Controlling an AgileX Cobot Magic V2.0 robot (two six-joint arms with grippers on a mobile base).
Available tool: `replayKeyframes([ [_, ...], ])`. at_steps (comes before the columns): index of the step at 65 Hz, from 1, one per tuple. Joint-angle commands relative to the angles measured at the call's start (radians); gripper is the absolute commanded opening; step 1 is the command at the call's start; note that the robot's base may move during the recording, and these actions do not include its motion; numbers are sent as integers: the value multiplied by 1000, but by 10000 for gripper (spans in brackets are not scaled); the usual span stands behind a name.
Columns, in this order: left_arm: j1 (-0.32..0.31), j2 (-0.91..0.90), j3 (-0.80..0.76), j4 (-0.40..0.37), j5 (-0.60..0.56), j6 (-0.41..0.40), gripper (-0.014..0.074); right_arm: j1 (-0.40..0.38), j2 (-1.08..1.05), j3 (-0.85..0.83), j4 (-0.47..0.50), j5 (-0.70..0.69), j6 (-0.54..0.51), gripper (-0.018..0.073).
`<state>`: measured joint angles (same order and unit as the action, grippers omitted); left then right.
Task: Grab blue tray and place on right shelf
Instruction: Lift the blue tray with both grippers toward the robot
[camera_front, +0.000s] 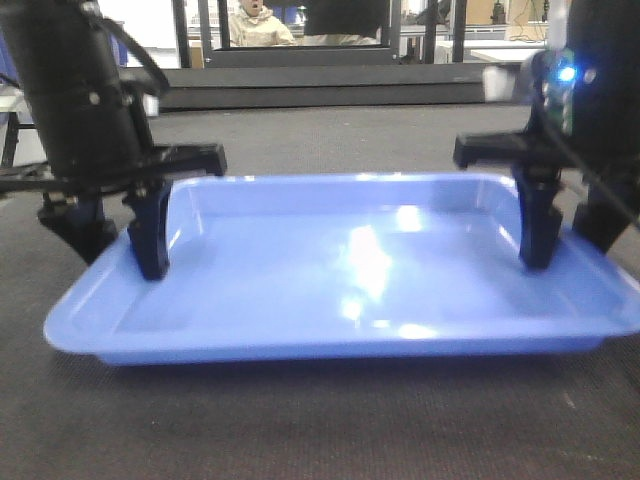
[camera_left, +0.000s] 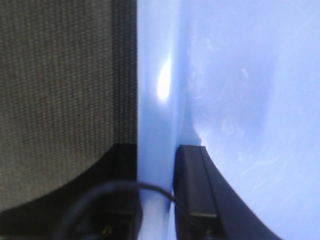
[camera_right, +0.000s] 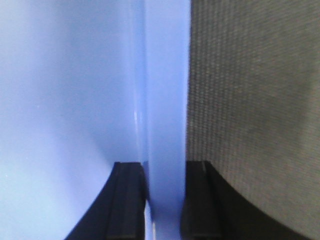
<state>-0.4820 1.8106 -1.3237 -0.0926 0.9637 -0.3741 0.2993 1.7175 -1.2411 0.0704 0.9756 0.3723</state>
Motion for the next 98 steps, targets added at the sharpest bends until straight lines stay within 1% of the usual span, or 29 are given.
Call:
replayKeyframes([
  [1, -5, -111, -26, -2, 9, -8, 4, 1, -121, -31, 3, -22, 2, 193],
  [5, -5, -151, -26, -2, 29, -8, 4, 1, -161, -31, 4, -18, 9, 193],
  [12, -7, -215, -26, -2, 50, -11, 4, 1, -228, -30, 4, -8, 57, 193],
  [18, -21, -267, -26, 0, 63, -17, 4, 10, -279, -20, 4, 9, 81, 193],
  [25, -53, -330, 11, 10, 67, -44, 4, 40, -333, 20, 4, 17, 114, 193],
  [30, -91, -386, 60, 36, 73, -94, 4, 68, -384, 67, -1, 12, 164, 193],
  [36, -144, -461, 132, 114, 71, -198, 4, 117, -446, 127, -29, 1, 204, 193],
  [42, -188, -519, 187, 174, 73, -273, 4, 168, -497, 173, -56, 3, 241, 193],
  [45, -211, -550, 211, 186, 75, -305, 4, 195, -518, 199, -70, 5, 267, 193],
  [50, -237, -583, 245, 186, 75, -327, 4, 221, -548, 224, -84, 16, 306, 193],
  [54, -250, -600, 269, 186, 77, -333, 4, 233, -569, 239, -89, 30, 320, 193],
  [63, -250, -612, 305, 183, 85, -354, 4, 242, -603, 262, -96, 34, 326, 193],
  [81, -250, -612, 308, 181, 85, -354, 4, 242, -612, 281, -125, 59, 325, 193],
  [98, -250, -612, 308, 181, 85, -352, 4, 242, -612, 281, -126, 52, 325, 193],
])
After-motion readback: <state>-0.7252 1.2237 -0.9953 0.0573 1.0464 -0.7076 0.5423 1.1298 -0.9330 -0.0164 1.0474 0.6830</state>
